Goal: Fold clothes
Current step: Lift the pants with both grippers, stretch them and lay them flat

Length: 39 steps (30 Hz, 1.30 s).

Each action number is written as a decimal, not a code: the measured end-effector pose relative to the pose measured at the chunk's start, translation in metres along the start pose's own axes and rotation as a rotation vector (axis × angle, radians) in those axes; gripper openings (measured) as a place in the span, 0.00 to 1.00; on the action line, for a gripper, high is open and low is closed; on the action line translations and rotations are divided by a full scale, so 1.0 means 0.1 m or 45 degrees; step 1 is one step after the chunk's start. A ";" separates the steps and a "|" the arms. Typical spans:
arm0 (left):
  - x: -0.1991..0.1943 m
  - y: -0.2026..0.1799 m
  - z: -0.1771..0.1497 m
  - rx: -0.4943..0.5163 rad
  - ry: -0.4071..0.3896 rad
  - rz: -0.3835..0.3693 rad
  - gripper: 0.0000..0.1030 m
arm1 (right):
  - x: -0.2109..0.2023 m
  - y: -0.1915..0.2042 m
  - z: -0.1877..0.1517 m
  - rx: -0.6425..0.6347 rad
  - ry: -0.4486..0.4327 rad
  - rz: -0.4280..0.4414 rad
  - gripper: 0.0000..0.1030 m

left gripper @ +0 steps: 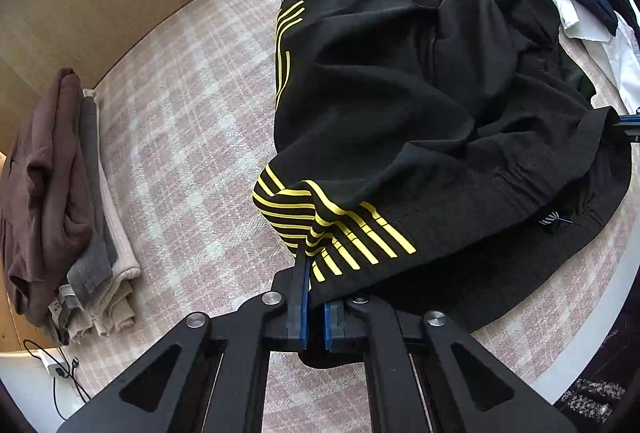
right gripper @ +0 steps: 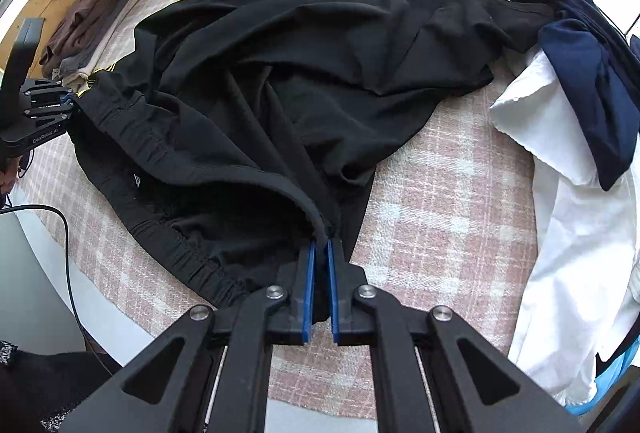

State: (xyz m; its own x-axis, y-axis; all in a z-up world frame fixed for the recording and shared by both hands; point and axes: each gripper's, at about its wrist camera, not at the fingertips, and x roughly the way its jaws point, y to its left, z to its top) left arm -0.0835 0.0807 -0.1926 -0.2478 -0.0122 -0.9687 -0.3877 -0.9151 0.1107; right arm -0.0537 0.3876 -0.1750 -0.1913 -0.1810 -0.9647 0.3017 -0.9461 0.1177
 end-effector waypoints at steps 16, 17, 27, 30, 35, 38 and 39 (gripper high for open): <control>-1.64 0.17 -0.07 0.168 -0.113 -0.263 0.04 | -1.83 0.02 -0.29 0.120 -0.357 0.091 0.03; -1.56 0.25 0.07 0.144 -0.097 -0.237 0.04 | -1.81 -0.04 -0.11 0.134 -0.382 0.096 0.03; -3.38 1.23 1.46 0.013 -0.412 0.137 0.07 | -3.81 0.14 1.98 -0.040 -0.896 -0.069 0.03; -3.95 1.18 1.36 0.067 -0.489 0.231 0.09 | -4.23 0.26 1.91 -0.101 -0.973 -0.116 0.03; -3.59 0.87 0.91 0.194 -0.336 0.280 0.09 | -3.65 0.27 1.44 -0.135 -0.804 -0.051 0.03; -2.75 0.66 0.56 0.290 -0.116 0.206 0.10 | -2.84 0.23 1.04 -0.116 -0.628 0.006 0.03; -2.41 0.60 0.45 0.308 -0.034 0.184 0.10 | -2.50 0.21 0.90 -0.099 -0.561 0.029 0.03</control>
State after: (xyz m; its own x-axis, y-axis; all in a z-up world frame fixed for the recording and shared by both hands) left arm -0.0871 0.0470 0.0576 -0.3384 -0.1221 -0.9330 -0.5463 -0.7818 0.3005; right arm -0.0834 0.3893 0.0898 -0.5582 -0.3142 -0.7679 0.3764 -0.9207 0.1031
